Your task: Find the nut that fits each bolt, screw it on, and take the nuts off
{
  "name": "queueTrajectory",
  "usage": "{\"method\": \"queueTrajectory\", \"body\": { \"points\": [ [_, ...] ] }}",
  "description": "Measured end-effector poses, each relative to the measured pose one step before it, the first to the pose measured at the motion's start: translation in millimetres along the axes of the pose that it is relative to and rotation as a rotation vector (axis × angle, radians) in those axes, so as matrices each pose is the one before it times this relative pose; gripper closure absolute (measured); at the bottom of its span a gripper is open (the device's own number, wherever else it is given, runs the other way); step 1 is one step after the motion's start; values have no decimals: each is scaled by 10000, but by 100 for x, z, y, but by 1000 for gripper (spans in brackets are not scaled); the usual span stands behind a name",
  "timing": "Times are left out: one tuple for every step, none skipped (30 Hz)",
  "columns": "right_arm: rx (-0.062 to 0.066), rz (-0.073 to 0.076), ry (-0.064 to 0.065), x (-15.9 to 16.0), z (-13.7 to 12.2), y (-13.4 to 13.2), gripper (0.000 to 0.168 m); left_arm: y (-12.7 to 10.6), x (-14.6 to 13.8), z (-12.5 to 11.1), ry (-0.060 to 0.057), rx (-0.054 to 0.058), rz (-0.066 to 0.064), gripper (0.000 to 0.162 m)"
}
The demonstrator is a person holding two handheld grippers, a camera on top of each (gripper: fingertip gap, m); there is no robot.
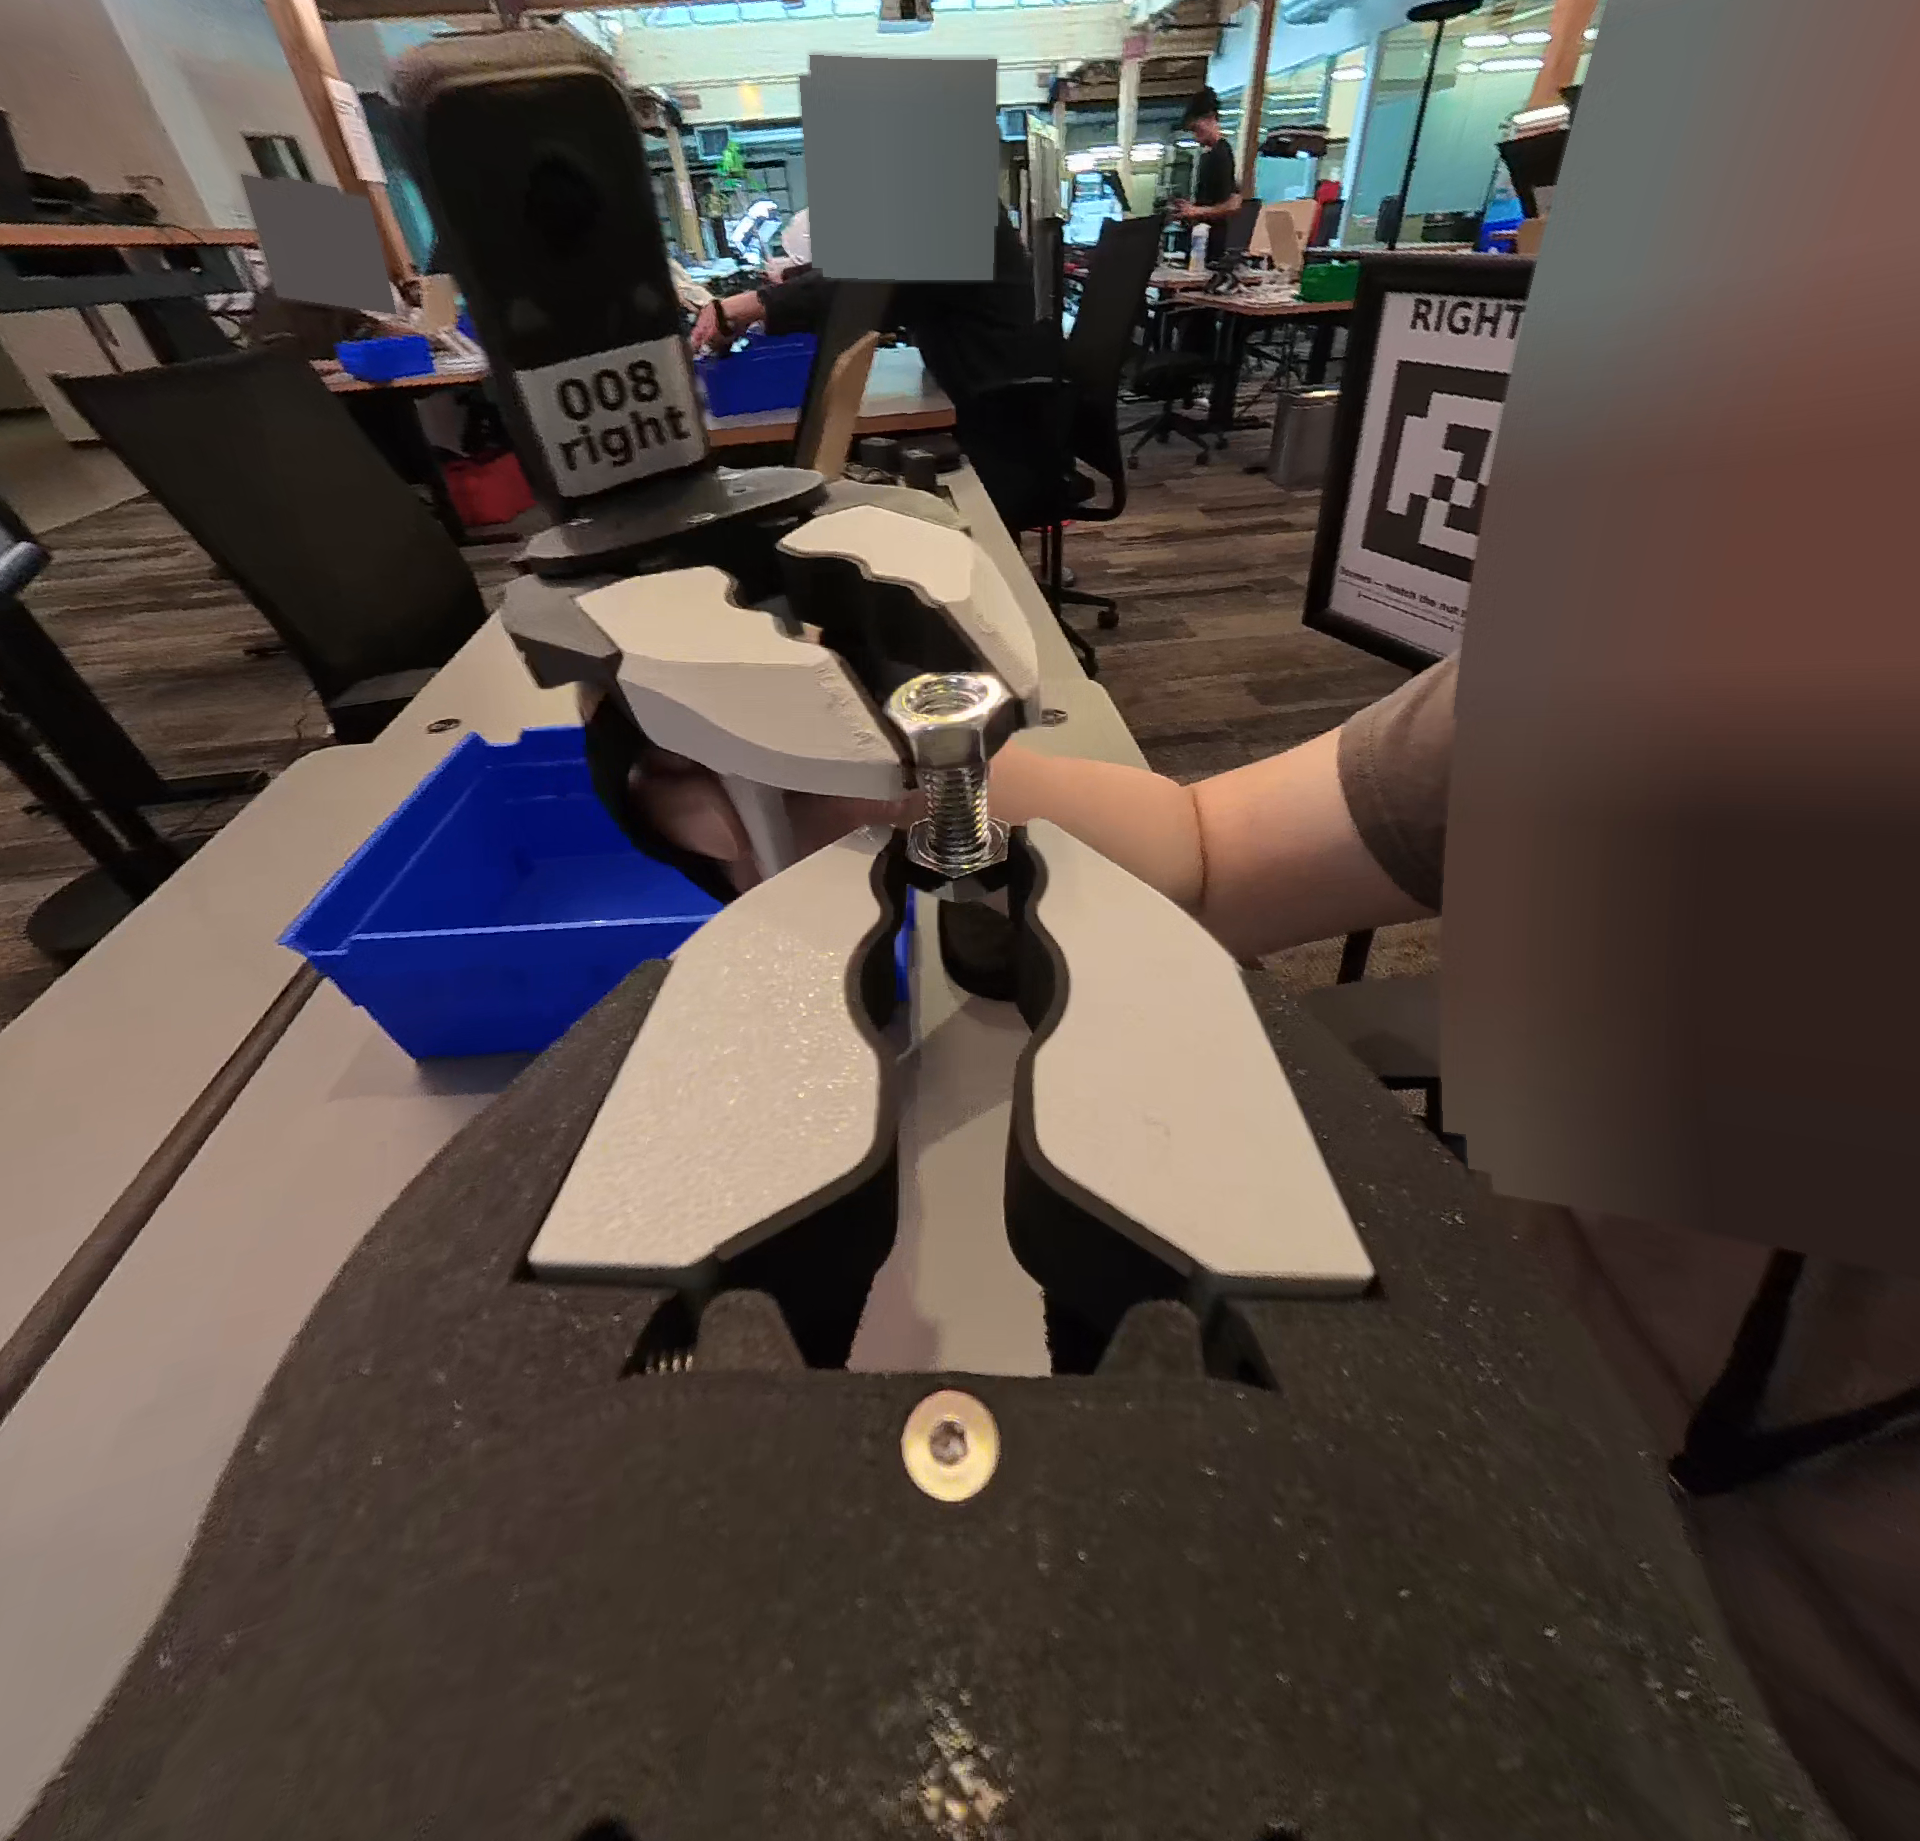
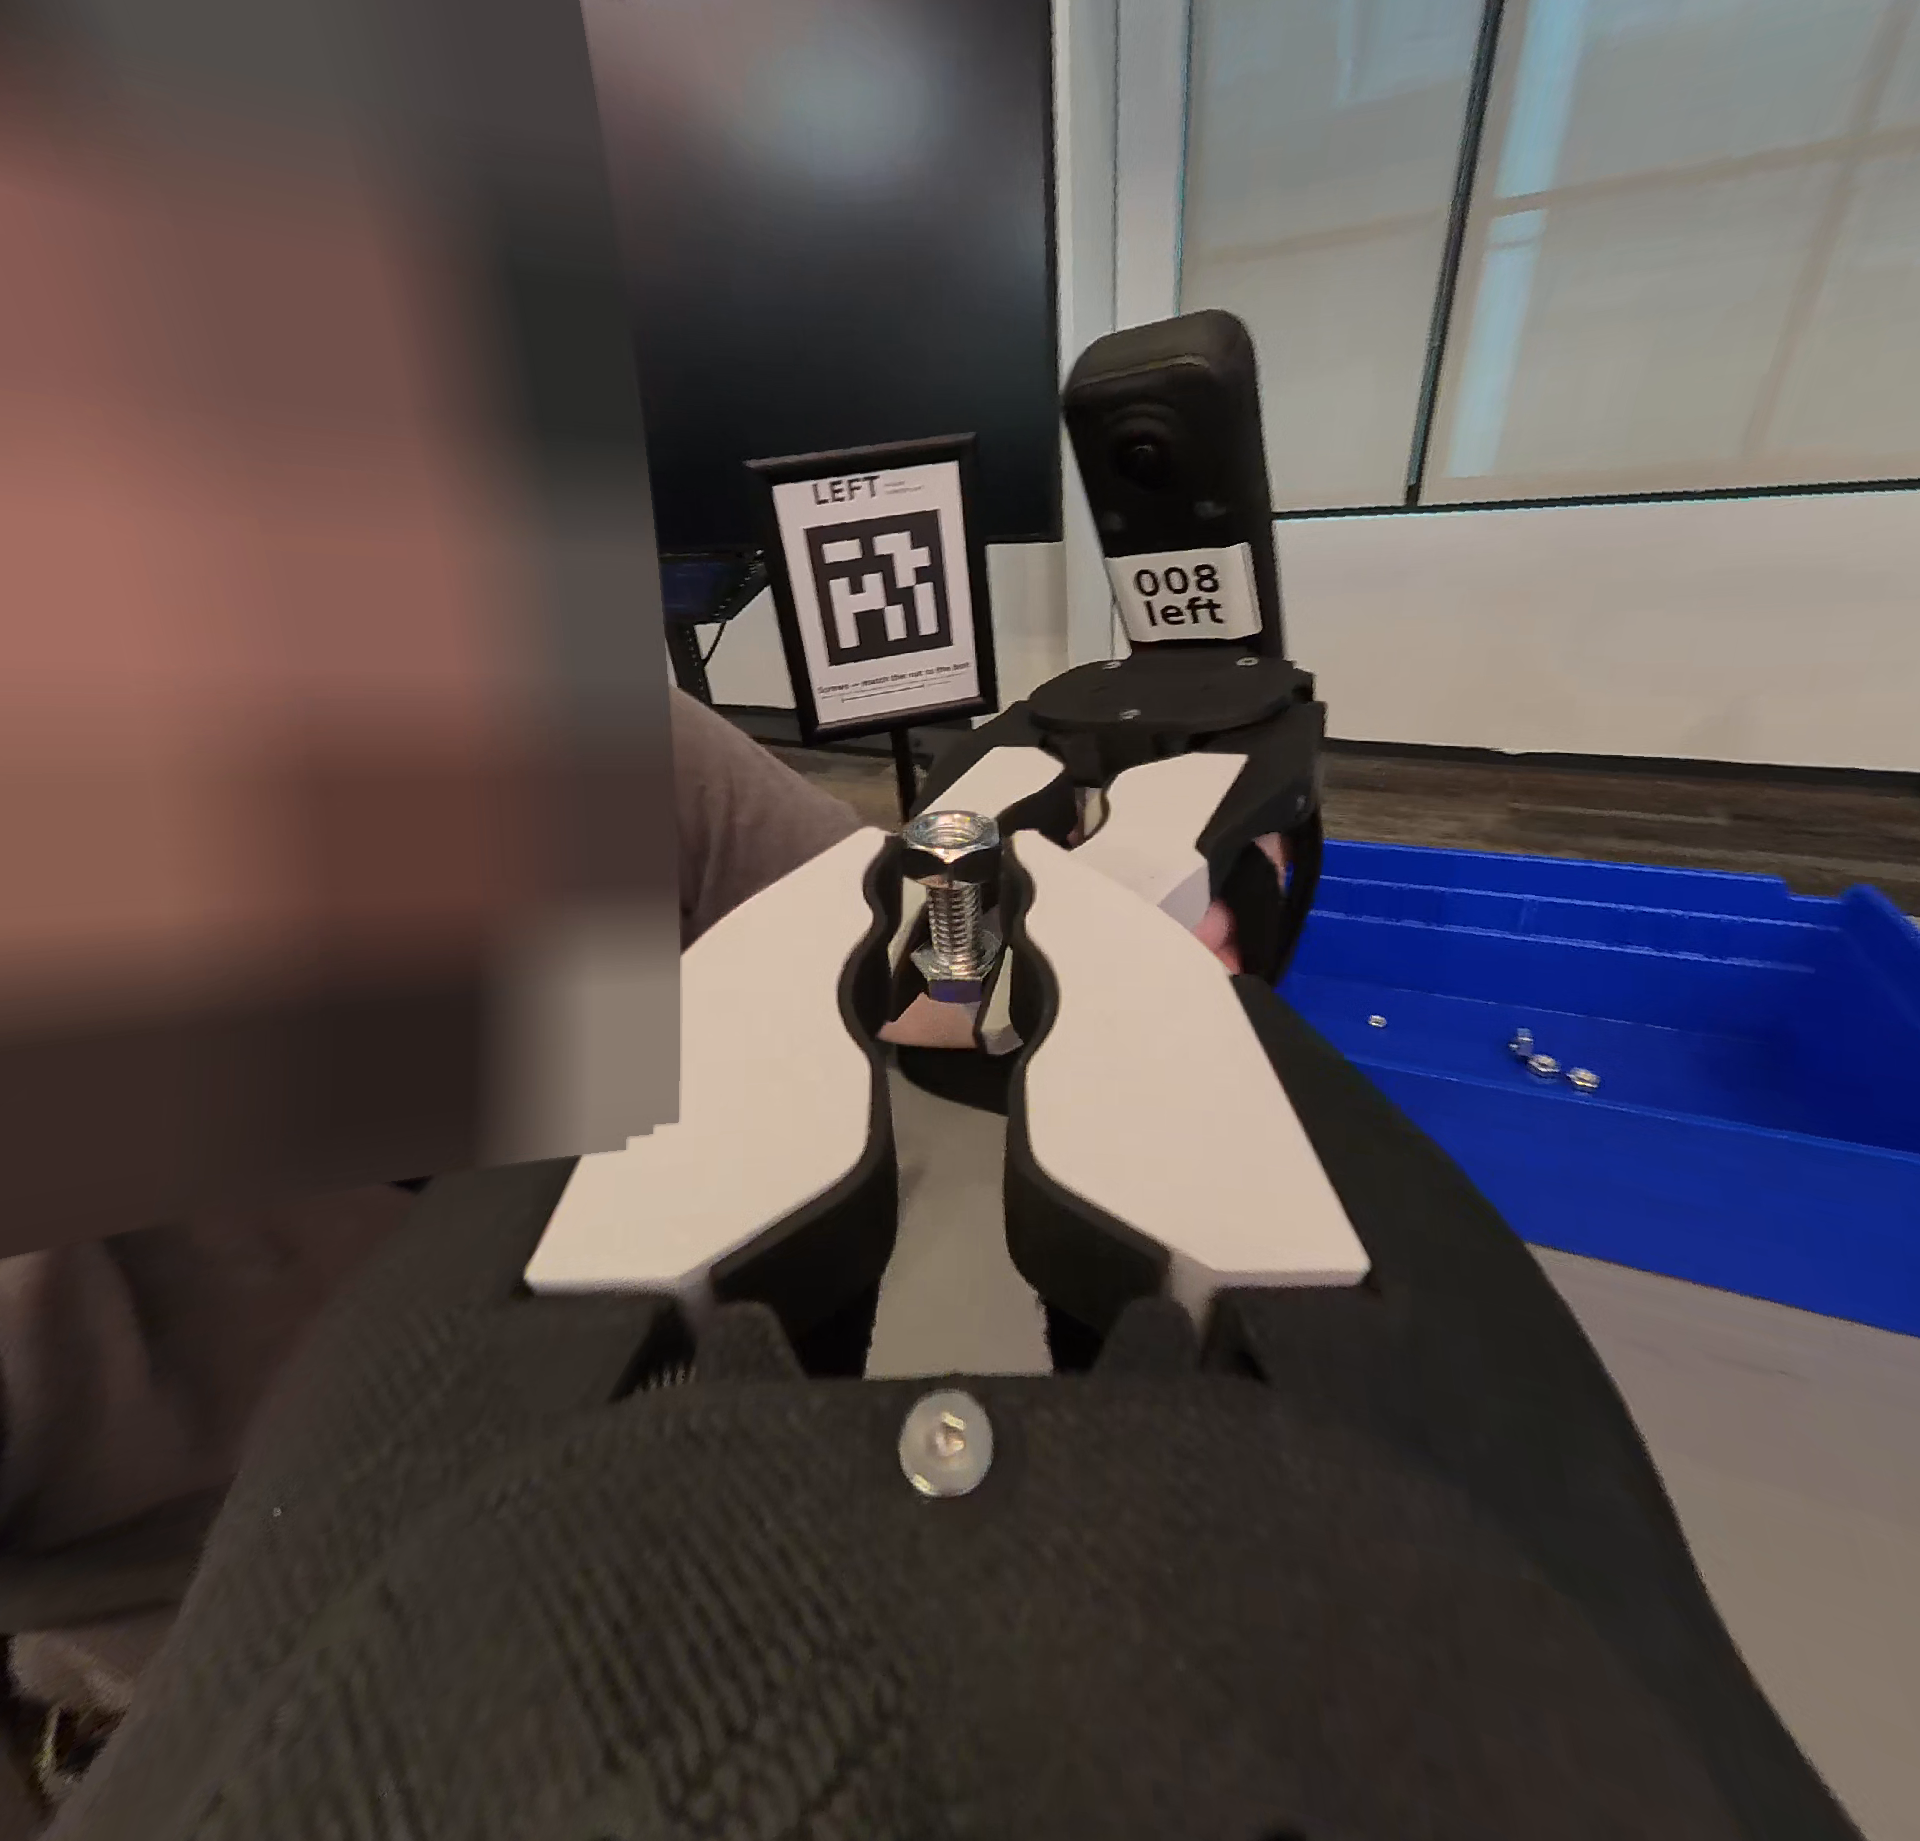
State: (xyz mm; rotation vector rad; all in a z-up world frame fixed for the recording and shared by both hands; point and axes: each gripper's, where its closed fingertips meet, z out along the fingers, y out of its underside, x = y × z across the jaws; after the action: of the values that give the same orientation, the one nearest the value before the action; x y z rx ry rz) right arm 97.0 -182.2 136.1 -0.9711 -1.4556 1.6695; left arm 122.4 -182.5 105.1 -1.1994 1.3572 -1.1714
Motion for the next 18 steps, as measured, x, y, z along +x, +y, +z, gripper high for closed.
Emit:
{"method": "queueTrajectory", "body": {
  "points": [
    [68,8,304,452,-114,-117,150,-33,-477,-115,-275,20,-88,144],
    [63,1,401,587,-119,-121,150,-15,-651,-136,-400,4,-48,144],
    [68,0,425,616,-131,-140,150,-34,-649,-141,-399,28,-42,144],
    [60,-2,444,640,-112,-98,150,10,-680,-117,-402,-7,-80,144],
    [60,-10,481,710,-95,-68,150,66,-770,-93,-492,-42,-30,144],
    [82,-26,465,675,-57,-63,150,33,-702,-69,-454,7,-22,144],
    [48,-63,425,587,30,-2,150,112,-574,-38,-350,-48,-71,144],
    [11,-80,406,533,51,55,150,156,-517,-21,-318,-86,-66,144],
    [17,-60,382,474,68,39,151,75,-499,-52,-297,-19,-39,144],
    [-24,-37,346,400,70,77,150,146,-382,-16,-225,-81,-30,144],
    [-36,-32,348,395,60,83,151,149,-413,-4,-276,-105,23,144],
    [-3,-26,325,348,62,48,151,70,-383,-27,-281,-49,61,144],
    [-20,28,267,261,88,72,150,121,-273,0,-200,-93,40,144],
    [-11,83,270,274,74,65,151,114,-330,-6,-263,-88,35,144],
    [23,87,253,251,78,38,150,58,-296,-15,-248,-51,54,144],
    [8,92,218,200,77,58,150,100,-228,17,-201,-71,15,144],
    [-12,113,220,227,66,90,150,140,-225,33,-196,-88,-21,144],
    [7,104,185,202,52,71,150,108,-190,48,-162,-62,-24,144]
  ]
}}
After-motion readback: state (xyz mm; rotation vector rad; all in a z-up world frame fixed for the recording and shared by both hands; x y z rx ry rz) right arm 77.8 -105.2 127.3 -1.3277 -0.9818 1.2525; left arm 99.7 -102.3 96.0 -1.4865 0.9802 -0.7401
